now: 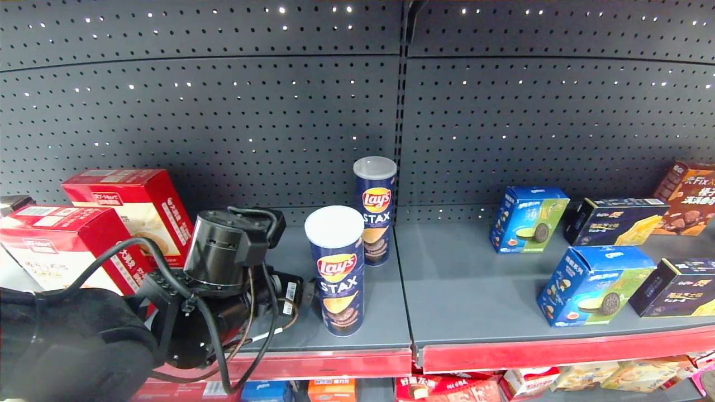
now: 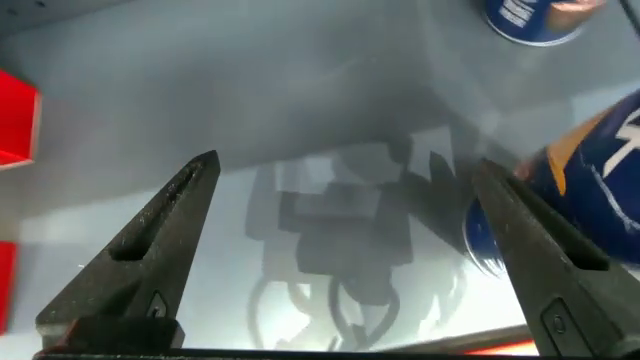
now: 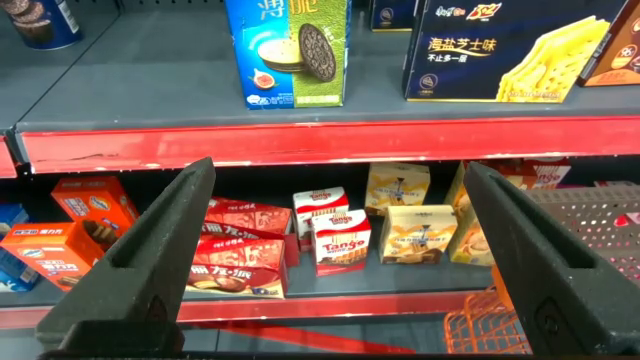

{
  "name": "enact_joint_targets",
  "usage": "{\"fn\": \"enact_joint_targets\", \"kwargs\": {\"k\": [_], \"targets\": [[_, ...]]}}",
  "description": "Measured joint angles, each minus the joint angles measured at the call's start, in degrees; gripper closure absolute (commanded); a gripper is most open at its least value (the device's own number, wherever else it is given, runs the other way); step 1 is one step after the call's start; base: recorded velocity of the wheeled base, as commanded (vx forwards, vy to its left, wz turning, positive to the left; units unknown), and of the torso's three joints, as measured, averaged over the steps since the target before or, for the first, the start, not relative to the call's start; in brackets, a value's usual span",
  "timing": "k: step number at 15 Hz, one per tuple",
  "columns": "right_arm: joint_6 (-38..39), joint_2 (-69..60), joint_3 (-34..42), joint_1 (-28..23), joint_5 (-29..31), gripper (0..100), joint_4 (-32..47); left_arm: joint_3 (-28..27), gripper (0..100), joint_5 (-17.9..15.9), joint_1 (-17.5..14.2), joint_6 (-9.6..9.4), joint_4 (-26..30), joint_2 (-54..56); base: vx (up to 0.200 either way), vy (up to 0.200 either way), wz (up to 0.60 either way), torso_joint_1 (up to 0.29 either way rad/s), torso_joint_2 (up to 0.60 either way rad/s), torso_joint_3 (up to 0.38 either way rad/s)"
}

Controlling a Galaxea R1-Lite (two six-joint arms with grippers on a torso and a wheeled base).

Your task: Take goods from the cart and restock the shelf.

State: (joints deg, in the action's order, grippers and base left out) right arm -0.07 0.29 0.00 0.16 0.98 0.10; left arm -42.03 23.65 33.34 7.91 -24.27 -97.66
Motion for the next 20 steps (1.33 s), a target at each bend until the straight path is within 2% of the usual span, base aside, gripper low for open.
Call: {"fn": "enact_joint_targets", "kwargs": {"k": [4, 8, 10, 14, 16, 20], "targets": [[0.0, 0.0, 0.0, 0.0, 0.0, 0, 0.0, 1.0, 0, -0.2, 0.5, 1.61, 0.2, 0.4, 0.0, 0.0, 0.0, 0.0, 0.0, 0.0], [0.0, 0.0, 0.0, 0.0, 0.0, 0, 0.0, 7.3, 0, -0.3, -0.2, 1.44, 0.0, 2.6, 0.0, 0.0, 0.0, 0.0, 0.0, 0.0], [0.0, 0.0, 0.0, 0.0, 0.0, 0, 0.0, 8.5, 0, -0.4, -0.8, 1.41, -0.2, 3.7, 0.0, 0.0, 0.0, 0.0, 0.0, 0.0], [0.0, 0.0, 0.0, 0.0, 0.0, 0, 0.0, 8.5, 0, -2.4, -1.3, 1.3, -0.8, 4.5, 0.0, 0.0, 0.0, 0.0, 0.0, 0.0], [0.0, 0.0, 0.0, 0.0, 0.0, 0, 0.0, 8.0, 0, -4.5, -1.3, 1.26, -2.4, 4.5, 0.0, 0.0, 0.0, 0.0, 0.0, 0.0], [0.0, 0.0, 0.0, 0.0, 0.0, 0, 0.0, 7.1, 0, -4.8, -1.3, 1.26, -2.8, 4.1, 0.0, 0.0, 0.0, 0.0, 0.0, 0.0]]}}
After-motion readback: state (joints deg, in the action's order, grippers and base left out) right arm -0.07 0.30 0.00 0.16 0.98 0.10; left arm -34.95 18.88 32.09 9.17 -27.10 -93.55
